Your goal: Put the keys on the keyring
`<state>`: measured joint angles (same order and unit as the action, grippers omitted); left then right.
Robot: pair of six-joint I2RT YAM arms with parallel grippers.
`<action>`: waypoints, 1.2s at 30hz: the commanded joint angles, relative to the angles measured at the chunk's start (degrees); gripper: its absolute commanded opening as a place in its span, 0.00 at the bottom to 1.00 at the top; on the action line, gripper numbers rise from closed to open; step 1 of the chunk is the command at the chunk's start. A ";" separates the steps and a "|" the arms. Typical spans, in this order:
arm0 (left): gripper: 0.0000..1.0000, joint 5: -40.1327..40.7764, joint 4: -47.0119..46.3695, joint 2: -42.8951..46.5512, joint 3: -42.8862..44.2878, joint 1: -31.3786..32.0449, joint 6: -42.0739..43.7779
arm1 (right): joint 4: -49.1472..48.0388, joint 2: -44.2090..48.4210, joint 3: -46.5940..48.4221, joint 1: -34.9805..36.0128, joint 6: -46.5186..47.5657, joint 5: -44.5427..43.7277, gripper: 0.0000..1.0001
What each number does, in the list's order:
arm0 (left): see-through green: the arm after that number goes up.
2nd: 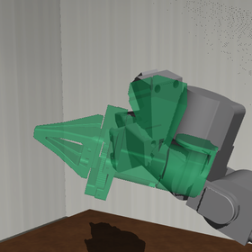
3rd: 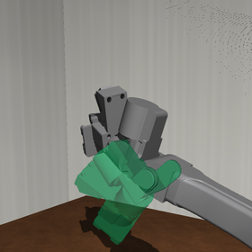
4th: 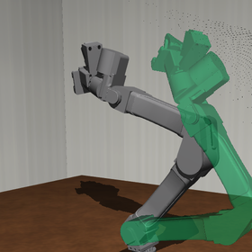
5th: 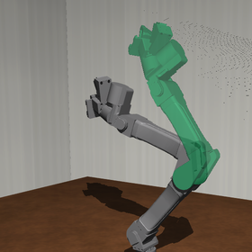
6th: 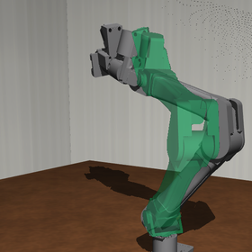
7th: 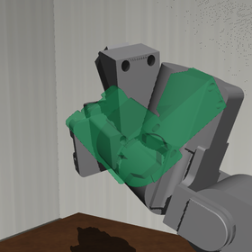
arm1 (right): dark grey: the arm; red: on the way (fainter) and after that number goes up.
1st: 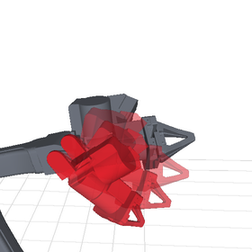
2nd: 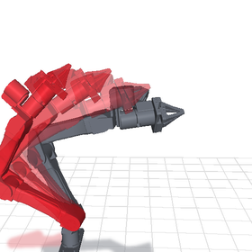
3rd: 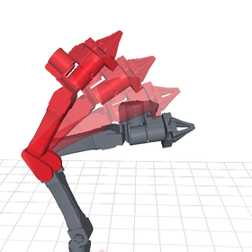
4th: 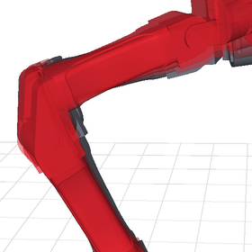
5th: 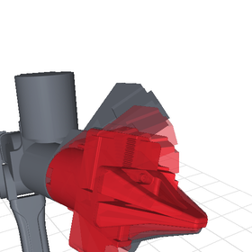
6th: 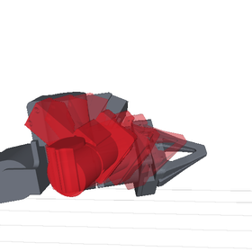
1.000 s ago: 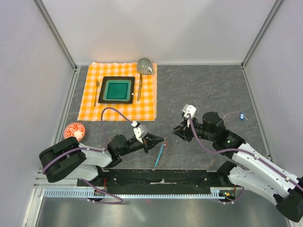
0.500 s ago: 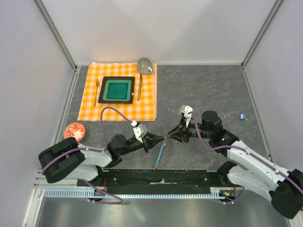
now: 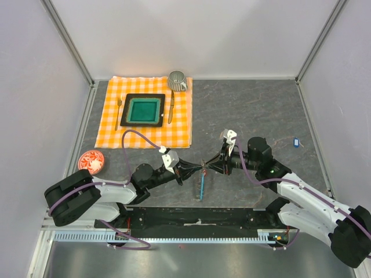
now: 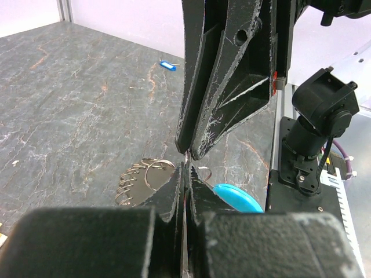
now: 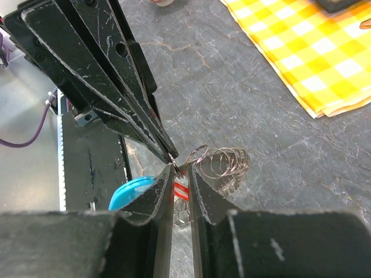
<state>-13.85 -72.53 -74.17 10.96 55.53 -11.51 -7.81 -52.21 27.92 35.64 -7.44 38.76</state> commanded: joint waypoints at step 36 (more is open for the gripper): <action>0.30 2.07 41.57 24.07 13.82 -0.24 20.20 | 43.04 -12.03 38.59 4.52 28.42 -20.90 0.00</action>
<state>-13.43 -46.24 -52.01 21.80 55.46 -0.10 22.15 -59.86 54.22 36.80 9.89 28.95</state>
